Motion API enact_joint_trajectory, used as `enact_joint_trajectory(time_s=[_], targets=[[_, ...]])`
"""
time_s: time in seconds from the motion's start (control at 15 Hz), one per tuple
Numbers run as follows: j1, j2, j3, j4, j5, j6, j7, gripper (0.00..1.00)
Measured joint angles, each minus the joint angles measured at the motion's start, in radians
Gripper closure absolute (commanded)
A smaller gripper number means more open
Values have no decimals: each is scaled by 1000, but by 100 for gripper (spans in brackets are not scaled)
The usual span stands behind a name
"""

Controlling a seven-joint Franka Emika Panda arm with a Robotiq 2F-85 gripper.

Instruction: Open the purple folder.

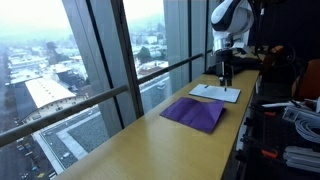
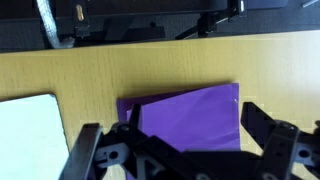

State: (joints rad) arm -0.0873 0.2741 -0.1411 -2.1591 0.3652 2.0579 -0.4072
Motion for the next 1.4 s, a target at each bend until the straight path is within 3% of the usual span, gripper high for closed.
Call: enact_joint_trajectory(time_s=[0.67, 1.4], targets=[[-67, 208, 52, 125, -3, 64, 1, 0], [-77, 295, 86, 177, -3, 64, 17, 0]])
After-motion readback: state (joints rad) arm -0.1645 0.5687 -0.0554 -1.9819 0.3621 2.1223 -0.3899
